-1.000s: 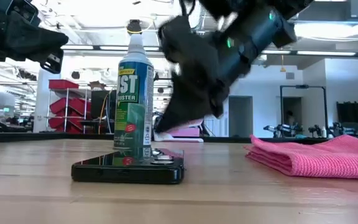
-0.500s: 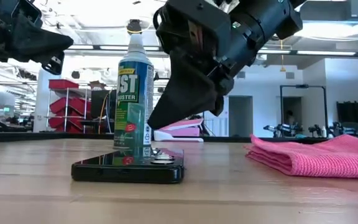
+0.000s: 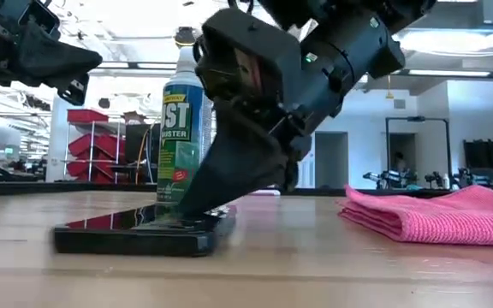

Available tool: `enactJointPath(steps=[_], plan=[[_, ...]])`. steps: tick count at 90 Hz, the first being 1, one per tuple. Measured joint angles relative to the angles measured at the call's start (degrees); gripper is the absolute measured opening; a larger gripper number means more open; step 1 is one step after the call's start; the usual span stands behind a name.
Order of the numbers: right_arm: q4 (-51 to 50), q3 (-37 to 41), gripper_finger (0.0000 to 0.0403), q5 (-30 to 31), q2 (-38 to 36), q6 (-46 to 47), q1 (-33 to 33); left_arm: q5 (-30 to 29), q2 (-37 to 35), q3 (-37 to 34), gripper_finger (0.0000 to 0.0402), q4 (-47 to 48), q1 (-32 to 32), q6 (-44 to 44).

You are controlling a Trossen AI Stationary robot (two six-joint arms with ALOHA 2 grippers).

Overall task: Apply microfiber cloth
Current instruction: Adjust the black phone on the table

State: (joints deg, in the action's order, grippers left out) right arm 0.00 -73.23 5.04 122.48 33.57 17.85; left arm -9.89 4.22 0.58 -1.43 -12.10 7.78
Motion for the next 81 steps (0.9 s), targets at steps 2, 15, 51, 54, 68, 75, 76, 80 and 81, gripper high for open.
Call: enactJointPath(steps=[2,15,51,54,68,75,76,80,81], plan=[[-0.7,0.0,0.0000,0.4,-0.1,-0.2,-0.2,0.0,0.1,0.0,0.0000,0.0,0.0,0.0],[-6.0,0.1,0.0000,2.6,-1.1,-1.9,-1.8,0.0,0.7,0.0,0.0000,0.0,0.0,0.0],[-10.9,0.1,0.0000,4.6,-1.2,-5.1,-6.2,0.0,0.7,0.0,0.0000,0.0,0.0,0.2],[-11.7,0.1,0.0000,5.3,-1.2,-5.1,-6.5,0.0,0.7,0.0,0.0000,0.0,0.0,0.2],[-17.6,0.1,0.0000,9.9,-2.3,-5.1,-7.4,0.0,0.7,0.0,0.0000,0.0,0.0,0.2],[-21.1,0.1,0.0000,12.6,-3.3,-5.1,-7.6,0.0,0.7,0.0,0.0000,0.0,0.0,0.2],[-21.8,0.1,0.0000,12.9,-3.5,-5.1,-7.7,0.0,0.7,0.0,0.0000,0.0,0.0,0.2],[-24.3,0.3,0.0000,14.0,-4.1,-5.1,-7.7,-0.1,0.7,0.0,0.0000,0.0,0.0,0.2],[-24.9,0.3,0.0000,14.2,-4.2,-5.1,-7.8,-0.1,0.7,0.0,0.0000,0.0,0.0,0.2]])
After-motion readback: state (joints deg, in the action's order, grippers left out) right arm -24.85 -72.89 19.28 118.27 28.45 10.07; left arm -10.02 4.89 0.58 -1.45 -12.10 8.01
